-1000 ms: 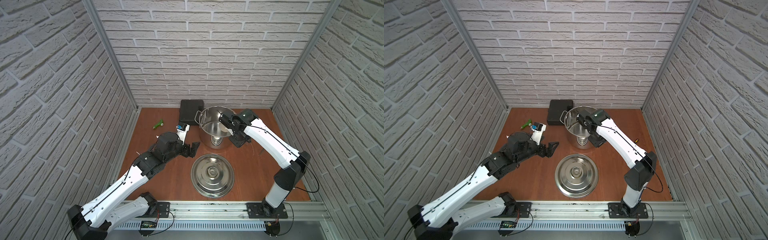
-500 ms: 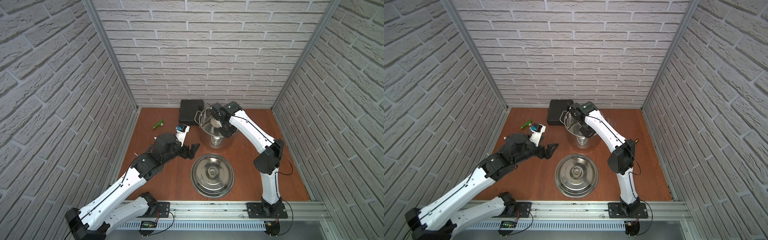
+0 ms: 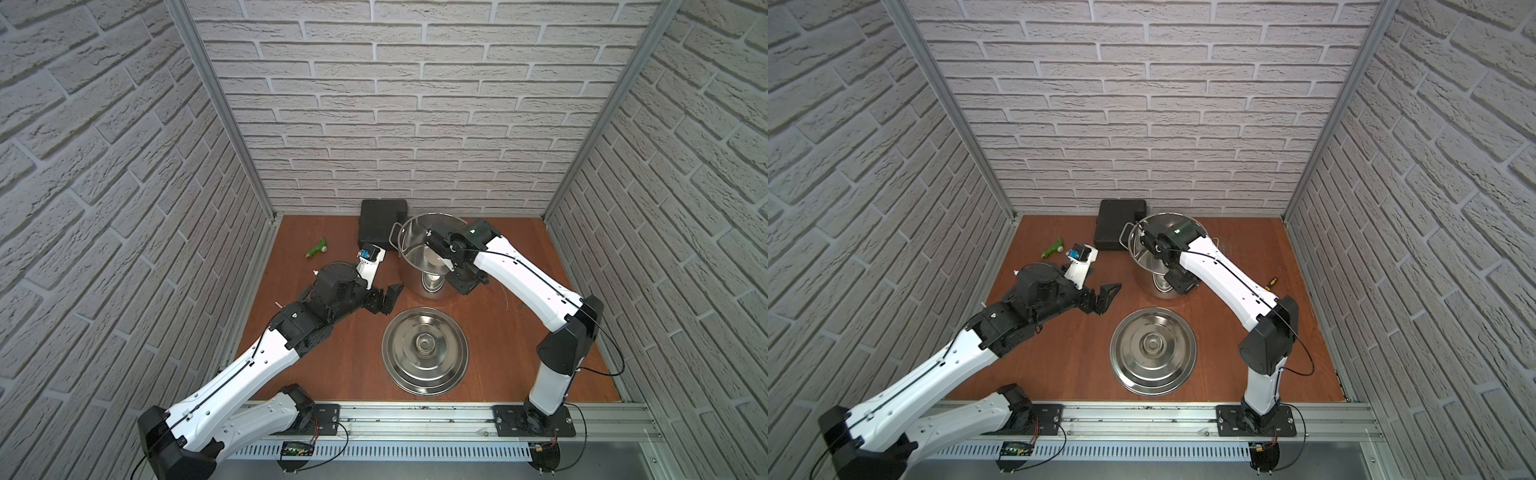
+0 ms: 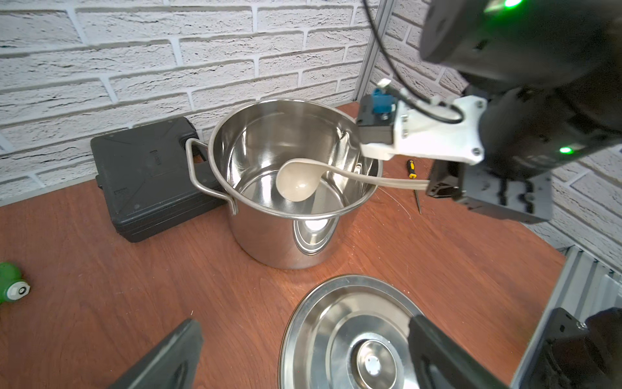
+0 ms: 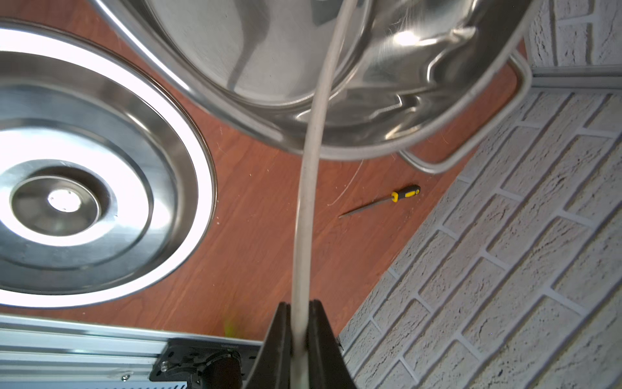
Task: Stir the soup with a spoon
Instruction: Stir the soup in the pan with a stick.
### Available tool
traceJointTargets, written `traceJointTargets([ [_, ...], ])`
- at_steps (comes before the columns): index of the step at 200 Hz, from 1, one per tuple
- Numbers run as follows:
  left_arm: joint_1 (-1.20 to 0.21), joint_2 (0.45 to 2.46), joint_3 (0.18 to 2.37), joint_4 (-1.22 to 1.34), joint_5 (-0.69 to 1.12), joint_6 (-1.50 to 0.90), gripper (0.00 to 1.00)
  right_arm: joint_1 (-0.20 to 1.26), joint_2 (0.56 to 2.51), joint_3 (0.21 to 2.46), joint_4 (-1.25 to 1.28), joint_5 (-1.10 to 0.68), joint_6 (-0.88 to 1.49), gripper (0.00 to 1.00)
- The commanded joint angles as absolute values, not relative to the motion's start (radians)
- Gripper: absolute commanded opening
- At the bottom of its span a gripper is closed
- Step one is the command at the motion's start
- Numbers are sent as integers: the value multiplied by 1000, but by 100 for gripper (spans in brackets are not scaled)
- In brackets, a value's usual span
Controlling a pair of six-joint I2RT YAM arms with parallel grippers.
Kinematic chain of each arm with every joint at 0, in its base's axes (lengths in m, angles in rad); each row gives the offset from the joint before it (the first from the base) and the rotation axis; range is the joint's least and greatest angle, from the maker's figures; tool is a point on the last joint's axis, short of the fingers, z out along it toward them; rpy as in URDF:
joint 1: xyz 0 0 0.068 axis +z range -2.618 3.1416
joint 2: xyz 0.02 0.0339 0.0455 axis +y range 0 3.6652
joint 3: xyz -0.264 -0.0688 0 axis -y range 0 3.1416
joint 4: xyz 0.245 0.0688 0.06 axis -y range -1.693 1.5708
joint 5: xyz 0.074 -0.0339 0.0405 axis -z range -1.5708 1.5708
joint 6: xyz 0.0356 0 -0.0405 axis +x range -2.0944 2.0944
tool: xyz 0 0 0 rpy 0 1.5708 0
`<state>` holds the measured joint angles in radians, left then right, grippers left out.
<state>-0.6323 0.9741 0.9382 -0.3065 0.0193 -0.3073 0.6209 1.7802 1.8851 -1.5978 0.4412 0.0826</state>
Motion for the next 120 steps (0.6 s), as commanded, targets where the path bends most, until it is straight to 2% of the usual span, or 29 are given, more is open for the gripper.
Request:
traceJointTargets([
  [1,-633,992,968,-224,39,-291,98,581,1721,1835,-1612,467,97,2],
  [44,-634,1001,971,-213,50,-307,98,503,1754,1869,-1593,482,47,2],
  [120,-641,974,960,-204,21,-334,98,535,2029,2222,-1620,417,37,2],
])
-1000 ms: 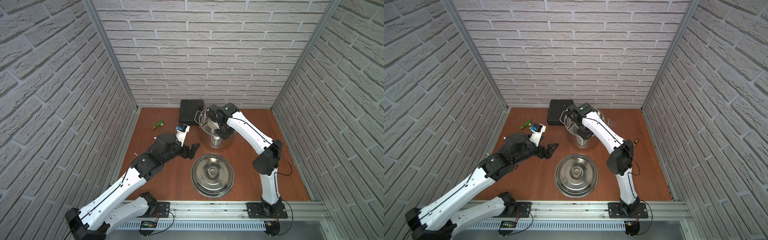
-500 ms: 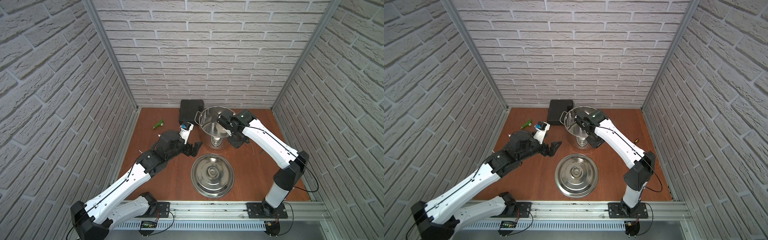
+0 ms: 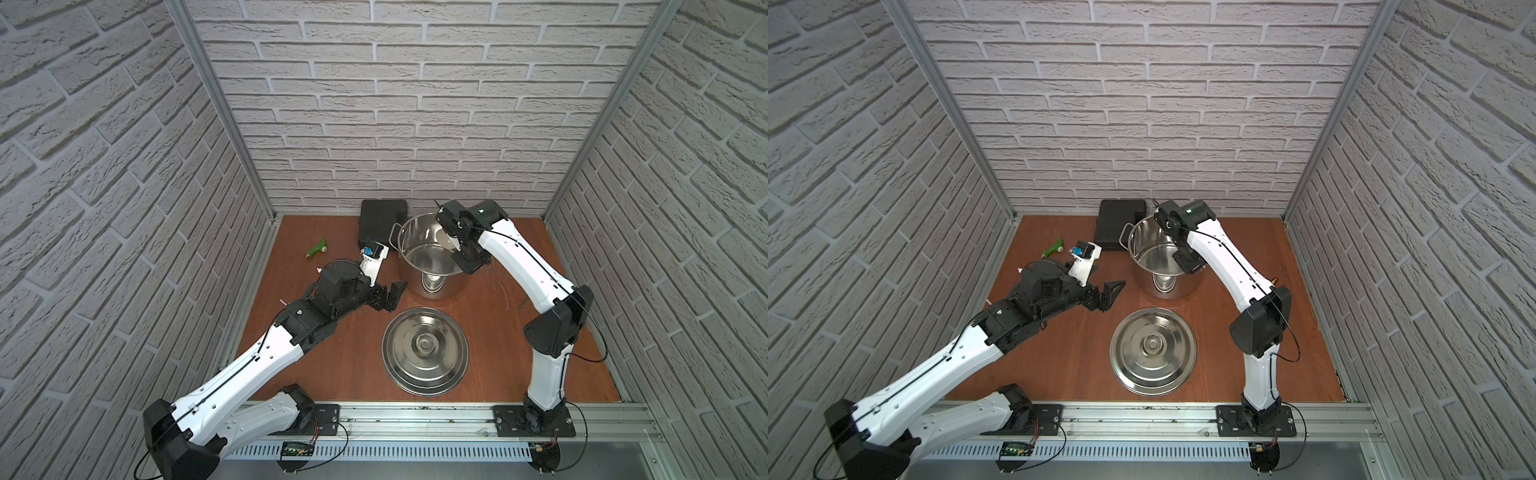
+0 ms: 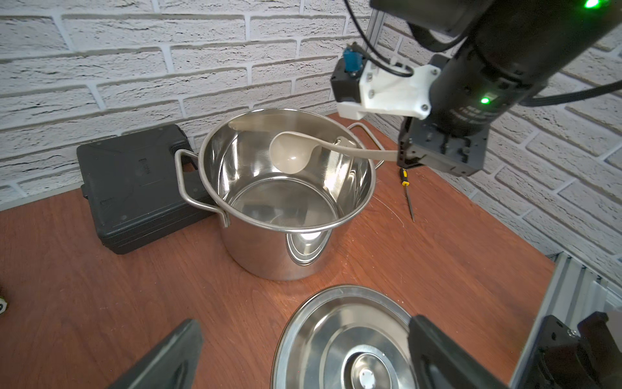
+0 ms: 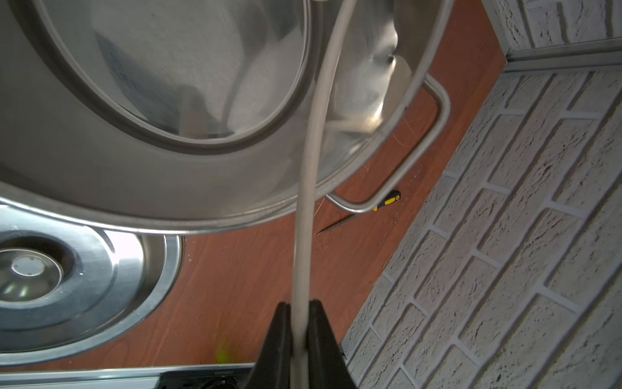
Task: Stir the soup with a spoon
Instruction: Stir the soup in the pan with a stick.
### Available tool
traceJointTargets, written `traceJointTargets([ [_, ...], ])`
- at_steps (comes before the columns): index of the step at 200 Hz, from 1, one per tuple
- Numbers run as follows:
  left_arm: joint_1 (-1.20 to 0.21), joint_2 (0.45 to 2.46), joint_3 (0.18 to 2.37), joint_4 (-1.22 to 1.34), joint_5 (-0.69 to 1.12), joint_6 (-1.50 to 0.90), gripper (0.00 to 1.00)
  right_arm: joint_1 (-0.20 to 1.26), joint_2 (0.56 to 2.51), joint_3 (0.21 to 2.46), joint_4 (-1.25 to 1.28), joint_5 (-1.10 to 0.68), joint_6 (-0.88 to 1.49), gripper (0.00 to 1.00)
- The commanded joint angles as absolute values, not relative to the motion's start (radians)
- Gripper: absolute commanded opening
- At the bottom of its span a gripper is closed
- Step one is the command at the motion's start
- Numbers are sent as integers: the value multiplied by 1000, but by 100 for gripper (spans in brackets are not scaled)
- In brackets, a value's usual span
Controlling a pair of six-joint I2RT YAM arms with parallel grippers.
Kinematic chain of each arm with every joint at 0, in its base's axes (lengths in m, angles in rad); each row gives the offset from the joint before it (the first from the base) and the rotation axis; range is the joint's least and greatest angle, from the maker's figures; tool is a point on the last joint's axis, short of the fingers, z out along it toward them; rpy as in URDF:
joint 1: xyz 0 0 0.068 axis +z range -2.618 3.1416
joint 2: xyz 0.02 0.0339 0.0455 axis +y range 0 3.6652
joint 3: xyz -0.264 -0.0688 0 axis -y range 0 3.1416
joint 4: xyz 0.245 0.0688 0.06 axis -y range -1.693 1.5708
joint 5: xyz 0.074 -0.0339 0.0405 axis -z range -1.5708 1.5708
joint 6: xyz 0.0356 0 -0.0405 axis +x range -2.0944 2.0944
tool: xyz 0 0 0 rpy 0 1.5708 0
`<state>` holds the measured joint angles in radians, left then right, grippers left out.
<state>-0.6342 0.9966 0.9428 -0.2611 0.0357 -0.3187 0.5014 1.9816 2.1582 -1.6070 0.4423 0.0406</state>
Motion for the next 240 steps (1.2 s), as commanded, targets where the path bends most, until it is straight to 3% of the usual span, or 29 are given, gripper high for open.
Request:
traceJointTargets([
  [1,-641,974,960,-204,20,-333,98,537,2031,2224,-1621,416,37,2],
  [65,-643,971,948,-195,13,-333,98,626,1998,2217,-1656,420,79,2],
  [161,-641,968,927,-142,16,-344,98,550,1679,1850,-1597,456,101,2],
  [240,-643,958,928,-147,16,-375,98,476,1899,2093,-1558,478,39,2],
])
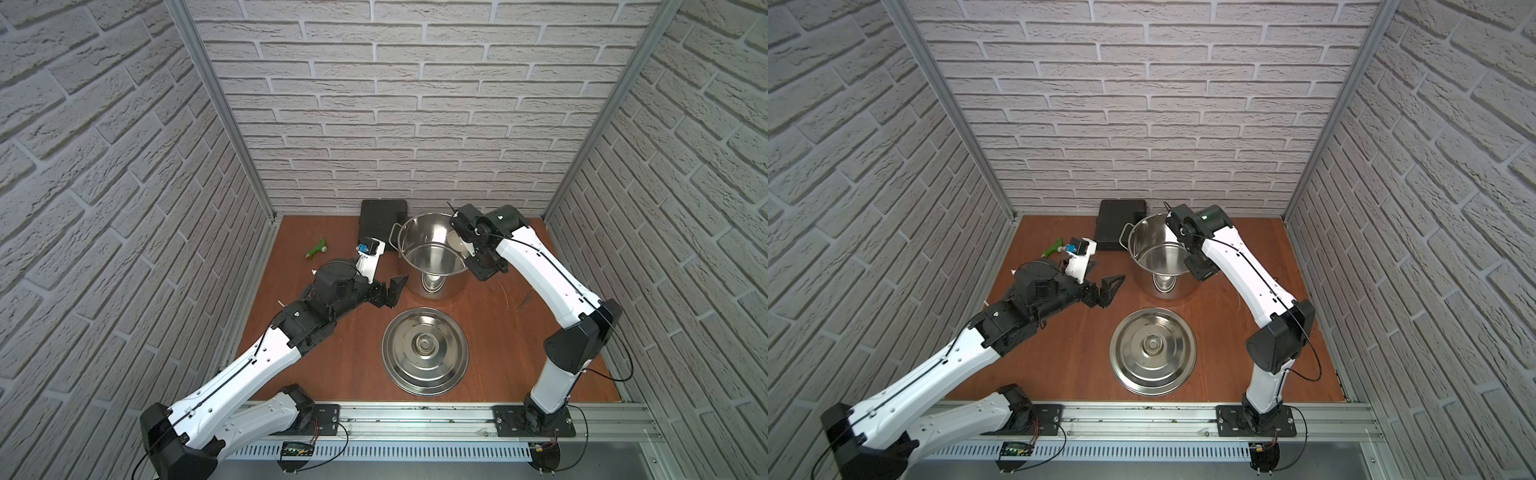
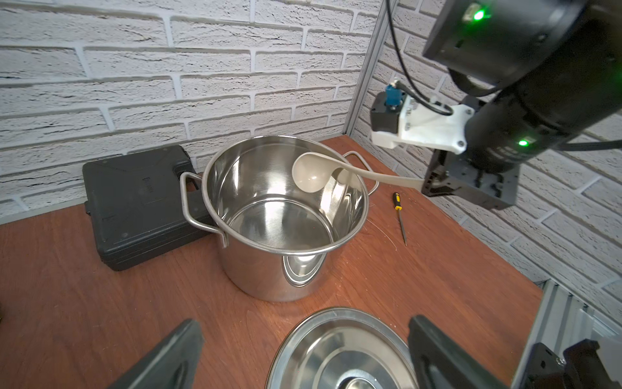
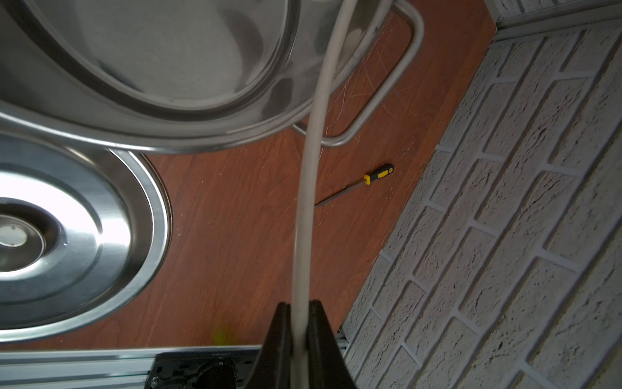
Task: Stir the soup with a spoon
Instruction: Stir the soup in the pan with a stick.
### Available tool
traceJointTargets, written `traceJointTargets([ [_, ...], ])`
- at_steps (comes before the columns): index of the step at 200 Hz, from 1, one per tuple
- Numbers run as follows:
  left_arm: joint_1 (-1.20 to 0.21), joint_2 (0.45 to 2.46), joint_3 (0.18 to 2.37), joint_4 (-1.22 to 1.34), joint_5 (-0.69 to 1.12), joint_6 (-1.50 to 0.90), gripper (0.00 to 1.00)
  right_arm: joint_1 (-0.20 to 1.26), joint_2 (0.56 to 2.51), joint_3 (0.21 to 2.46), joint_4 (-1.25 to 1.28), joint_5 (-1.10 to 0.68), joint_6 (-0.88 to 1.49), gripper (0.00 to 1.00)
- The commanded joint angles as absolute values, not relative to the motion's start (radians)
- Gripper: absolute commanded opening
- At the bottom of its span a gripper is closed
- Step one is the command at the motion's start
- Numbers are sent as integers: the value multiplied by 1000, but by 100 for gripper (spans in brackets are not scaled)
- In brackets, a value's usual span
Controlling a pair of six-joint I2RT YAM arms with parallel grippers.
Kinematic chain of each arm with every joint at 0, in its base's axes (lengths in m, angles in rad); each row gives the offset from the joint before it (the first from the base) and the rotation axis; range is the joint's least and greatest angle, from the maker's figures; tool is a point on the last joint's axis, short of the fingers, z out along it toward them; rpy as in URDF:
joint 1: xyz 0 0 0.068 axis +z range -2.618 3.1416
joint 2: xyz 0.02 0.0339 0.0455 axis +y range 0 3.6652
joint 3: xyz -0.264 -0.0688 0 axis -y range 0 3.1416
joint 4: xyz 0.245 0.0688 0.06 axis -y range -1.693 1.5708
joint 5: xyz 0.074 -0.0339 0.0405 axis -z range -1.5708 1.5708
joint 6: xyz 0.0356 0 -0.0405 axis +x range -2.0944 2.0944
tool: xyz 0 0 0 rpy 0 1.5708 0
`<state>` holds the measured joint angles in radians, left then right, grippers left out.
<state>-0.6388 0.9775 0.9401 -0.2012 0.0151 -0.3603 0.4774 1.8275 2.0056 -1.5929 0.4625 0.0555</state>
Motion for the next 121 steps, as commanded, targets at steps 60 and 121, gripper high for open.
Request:
traceJointTargets([
  [60,-646,952,930,-151,8,-377,98,564,2037,2273,-1590,410,50,2],
  [121,-647,972,940,-146,8,-367,98,635,1873,2072,-1566,406,95,2],
])
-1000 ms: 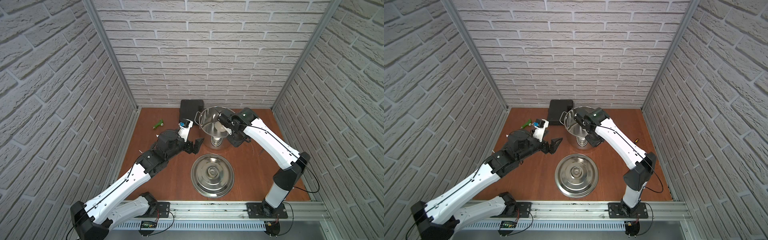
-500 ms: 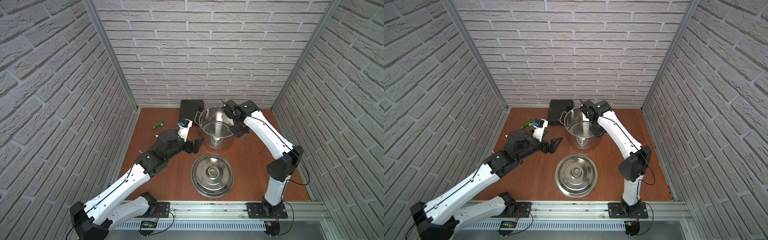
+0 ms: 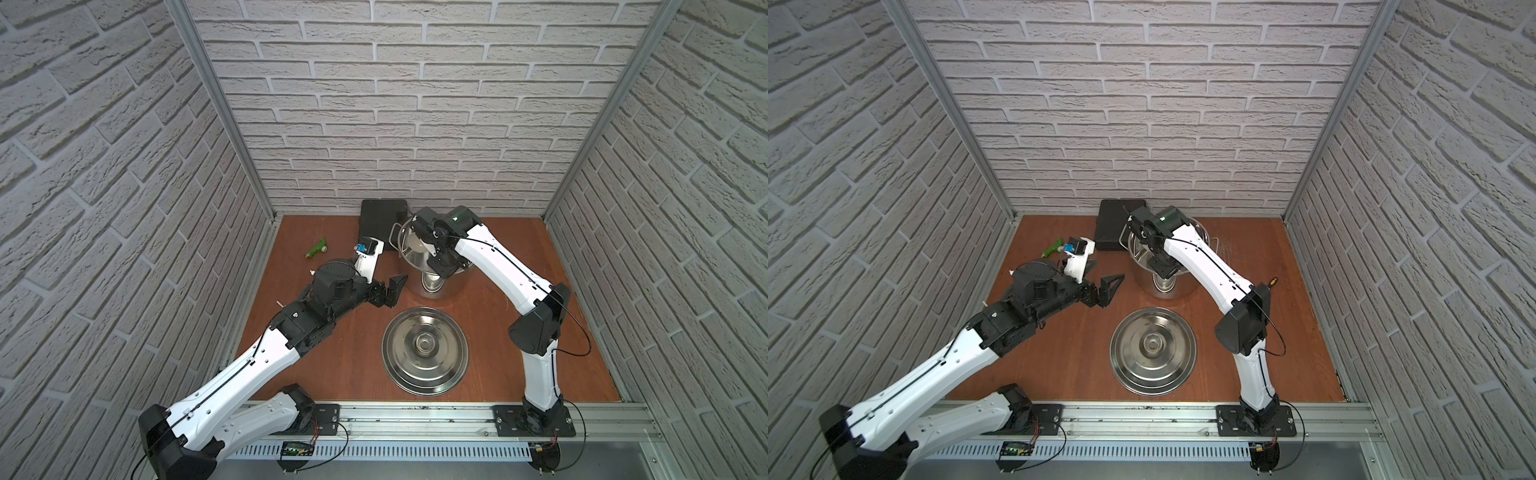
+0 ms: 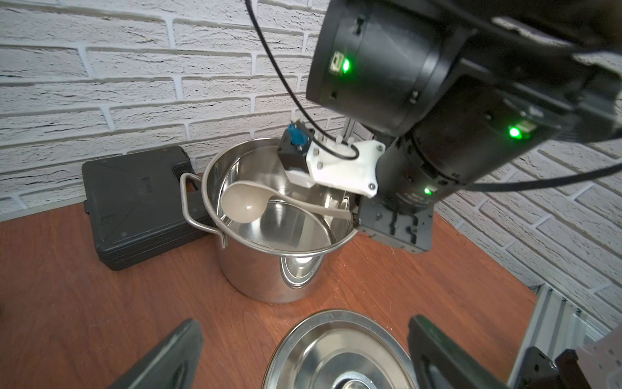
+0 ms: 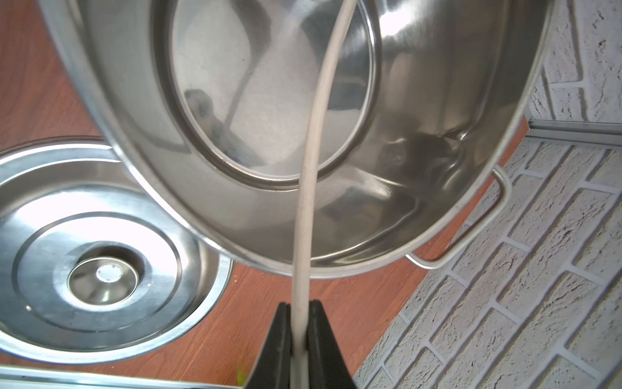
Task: Stir the soup with a spoon
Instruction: Stir the soup in the pan with a stick.
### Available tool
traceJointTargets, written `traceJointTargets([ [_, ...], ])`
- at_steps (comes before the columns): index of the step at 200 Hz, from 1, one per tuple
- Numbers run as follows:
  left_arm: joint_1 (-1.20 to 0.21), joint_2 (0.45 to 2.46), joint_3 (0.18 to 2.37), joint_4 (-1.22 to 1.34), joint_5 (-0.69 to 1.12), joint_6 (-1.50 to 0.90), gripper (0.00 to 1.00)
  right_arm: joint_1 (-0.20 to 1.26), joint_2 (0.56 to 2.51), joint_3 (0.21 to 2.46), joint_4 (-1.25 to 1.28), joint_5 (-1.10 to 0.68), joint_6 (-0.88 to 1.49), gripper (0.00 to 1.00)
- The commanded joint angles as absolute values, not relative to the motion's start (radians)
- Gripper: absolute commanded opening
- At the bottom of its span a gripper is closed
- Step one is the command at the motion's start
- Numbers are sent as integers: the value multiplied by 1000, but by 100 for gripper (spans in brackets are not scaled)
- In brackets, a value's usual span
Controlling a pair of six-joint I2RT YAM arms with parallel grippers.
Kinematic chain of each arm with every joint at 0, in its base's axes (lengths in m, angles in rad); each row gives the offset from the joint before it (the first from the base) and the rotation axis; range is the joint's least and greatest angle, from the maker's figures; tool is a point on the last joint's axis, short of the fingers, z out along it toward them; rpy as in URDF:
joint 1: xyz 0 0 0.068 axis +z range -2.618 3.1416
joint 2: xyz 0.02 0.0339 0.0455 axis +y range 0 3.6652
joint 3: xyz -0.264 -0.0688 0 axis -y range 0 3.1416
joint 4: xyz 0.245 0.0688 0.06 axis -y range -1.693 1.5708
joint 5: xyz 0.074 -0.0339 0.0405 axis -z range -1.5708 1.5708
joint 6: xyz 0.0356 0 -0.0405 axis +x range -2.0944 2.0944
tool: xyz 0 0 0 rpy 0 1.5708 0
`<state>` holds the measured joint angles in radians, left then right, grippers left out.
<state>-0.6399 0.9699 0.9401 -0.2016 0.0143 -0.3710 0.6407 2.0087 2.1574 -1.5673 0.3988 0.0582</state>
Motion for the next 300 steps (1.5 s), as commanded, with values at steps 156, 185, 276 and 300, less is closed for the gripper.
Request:
traceJointTargets([
  [156,-647,1017,960,-132,24,-362,98,482,1920,2156,-1531,372,15,2],
  [185,-646,1015,960,-132,19,-361,98,531,2010,2247,-1547,353,18,2],
  [276,-647,1028,958,-123,21,-356,98,626,1777,1914,-1490,359,86,2],
  [300,-647,1041,963,-118,31,-356,98,592,1688,1788,-1473,355,94,2],
])
